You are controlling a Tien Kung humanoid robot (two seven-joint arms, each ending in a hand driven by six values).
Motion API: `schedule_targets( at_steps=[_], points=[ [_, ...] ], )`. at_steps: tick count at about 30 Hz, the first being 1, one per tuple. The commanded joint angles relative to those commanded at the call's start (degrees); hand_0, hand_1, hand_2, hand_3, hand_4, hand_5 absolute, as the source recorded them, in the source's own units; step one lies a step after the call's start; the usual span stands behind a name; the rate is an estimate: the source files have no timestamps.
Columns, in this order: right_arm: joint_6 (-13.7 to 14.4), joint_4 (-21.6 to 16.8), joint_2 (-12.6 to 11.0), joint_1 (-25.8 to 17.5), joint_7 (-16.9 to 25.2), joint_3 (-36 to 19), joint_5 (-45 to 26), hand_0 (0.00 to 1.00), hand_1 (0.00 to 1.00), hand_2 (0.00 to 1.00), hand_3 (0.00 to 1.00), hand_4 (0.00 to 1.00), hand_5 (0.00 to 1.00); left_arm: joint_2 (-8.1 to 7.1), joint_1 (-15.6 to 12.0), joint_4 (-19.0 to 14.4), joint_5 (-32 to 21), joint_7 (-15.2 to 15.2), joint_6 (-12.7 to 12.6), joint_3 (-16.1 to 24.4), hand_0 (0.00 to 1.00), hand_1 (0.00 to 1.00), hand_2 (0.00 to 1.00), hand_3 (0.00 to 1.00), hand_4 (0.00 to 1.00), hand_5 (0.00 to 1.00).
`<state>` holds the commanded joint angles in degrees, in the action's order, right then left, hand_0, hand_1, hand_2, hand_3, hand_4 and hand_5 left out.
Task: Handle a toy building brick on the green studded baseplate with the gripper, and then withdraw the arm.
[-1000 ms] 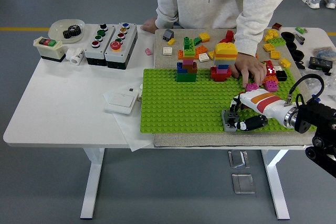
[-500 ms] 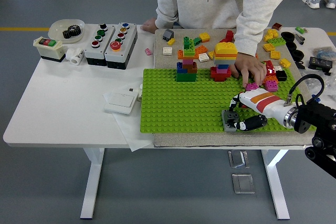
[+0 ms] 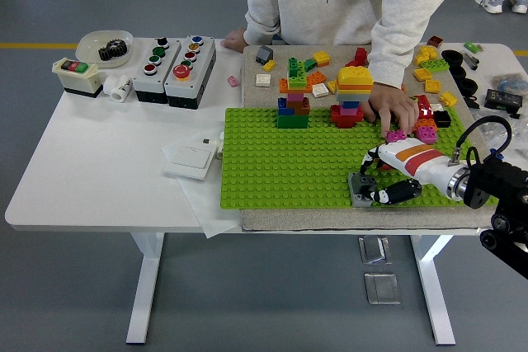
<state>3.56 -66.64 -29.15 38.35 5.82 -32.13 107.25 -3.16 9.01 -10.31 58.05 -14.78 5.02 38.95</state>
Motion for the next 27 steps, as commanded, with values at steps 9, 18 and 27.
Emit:
schedule_targets(
  at_steps=[9,18,27],
  points=[
    [-0.3,-1.2,-0.3,-0.1,-0.1,-0.3,-0.1,0.531,0.624,0.708,0.645,0.821,0.386,-0.02,0.1,0.0,-0.1,0.0,0.0,-0.1,0.784,0.707,0.605,0.541,0.533,0.555],
    [1.5,-6.8,-2.5,-3.1,-0.6,-4.7,0.0,0.542,0.626,0.718,0.656,0.825,0.386,-0.01,-0.1,0.0,0.5,-0.1,0.0,0.6,0.784,0.708,0.605,0.541,0.533,0.554],
    [2.9,-12.0,-5.8,-7.4,0.4,-8.7,-0.4,0.645,0.65,0.718,0.619,0.814,0.423,0.04,-0.1,0.0,0.6,0.0,0.1,0.6,0.785,0.708,0.605,0.54,0.533,0.554]
  ],
)
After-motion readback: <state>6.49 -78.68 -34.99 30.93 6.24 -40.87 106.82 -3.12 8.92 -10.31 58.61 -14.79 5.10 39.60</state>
